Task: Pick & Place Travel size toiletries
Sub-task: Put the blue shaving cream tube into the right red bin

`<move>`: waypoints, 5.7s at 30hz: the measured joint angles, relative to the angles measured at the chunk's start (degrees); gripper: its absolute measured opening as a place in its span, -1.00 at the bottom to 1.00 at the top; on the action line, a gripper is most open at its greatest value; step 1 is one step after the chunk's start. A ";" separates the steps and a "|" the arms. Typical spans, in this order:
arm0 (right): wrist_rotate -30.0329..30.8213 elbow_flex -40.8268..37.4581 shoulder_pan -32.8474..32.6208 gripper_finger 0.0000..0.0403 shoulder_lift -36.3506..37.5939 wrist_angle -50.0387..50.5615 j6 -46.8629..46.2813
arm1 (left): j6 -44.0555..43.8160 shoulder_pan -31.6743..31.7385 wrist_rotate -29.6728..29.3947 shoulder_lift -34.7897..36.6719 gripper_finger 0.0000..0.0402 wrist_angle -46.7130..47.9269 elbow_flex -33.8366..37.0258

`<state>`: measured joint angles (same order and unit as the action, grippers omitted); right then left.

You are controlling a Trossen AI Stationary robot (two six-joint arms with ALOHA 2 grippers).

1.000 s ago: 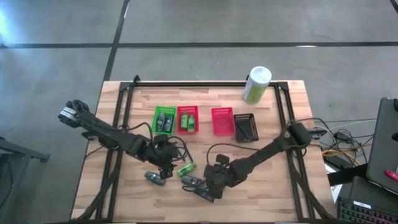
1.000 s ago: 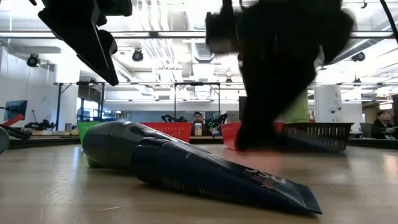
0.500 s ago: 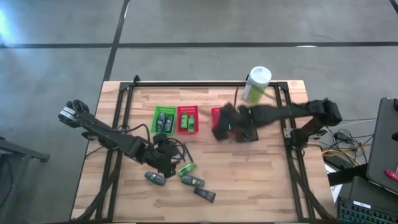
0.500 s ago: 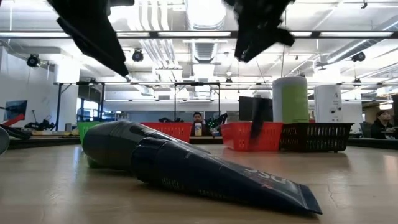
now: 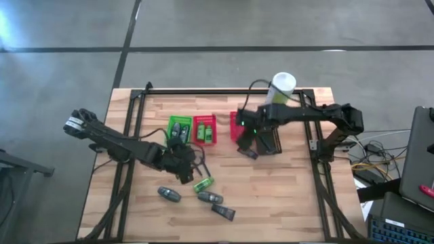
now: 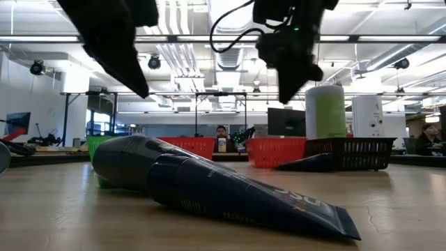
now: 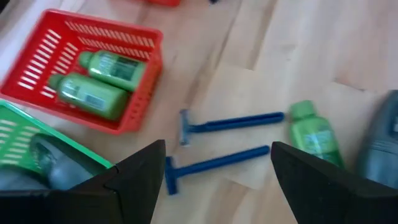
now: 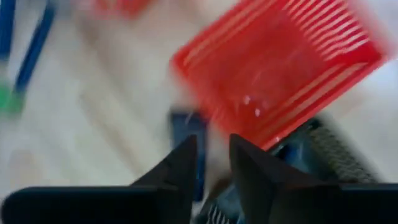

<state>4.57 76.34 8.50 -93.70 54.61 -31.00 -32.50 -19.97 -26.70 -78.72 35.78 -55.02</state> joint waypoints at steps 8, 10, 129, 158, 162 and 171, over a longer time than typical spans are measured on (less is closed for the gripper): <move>-6.30 -6.37 -5.93 0.19 -1.39 1.59 3.74 | 5.76 7.80 7.72 0.00 0.47 -2.04 -0.08; -6.30 -7.23 -5.86 0.35 -2.98 1.14 3.82 | 7.16 8.42 8.46 0.00 0.46 -2.64 -0.07; 2.04 -2.61 -27.56 0.26 -4.62 -20.87 -2.73 | 8.98 0.76 12.15 8.41 0.46 7.36 0.48; 5.48 25.76 -39.25 0.70 -35.68 -17.49 -12.72 | 4.46 -6.73 5.71 19.67 0.46 18.44 1.86; 9.00 26.31 -39.39 0.61 -36.33 -17.02 -17.03 | 5.66 -6.73 5.82 19.69 0.46 18.58 1.86; 6.59 25.87 -40.66 0.54 -37.97 -16.16 -19.83 | 6.37 -6.73 6.08 19.69 0.46 18.83 1.86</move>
<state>11.16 102.21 -32.16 -131.67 38.46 -50.83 -26.13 -26.70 -20.62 -59.02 54.61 -53.17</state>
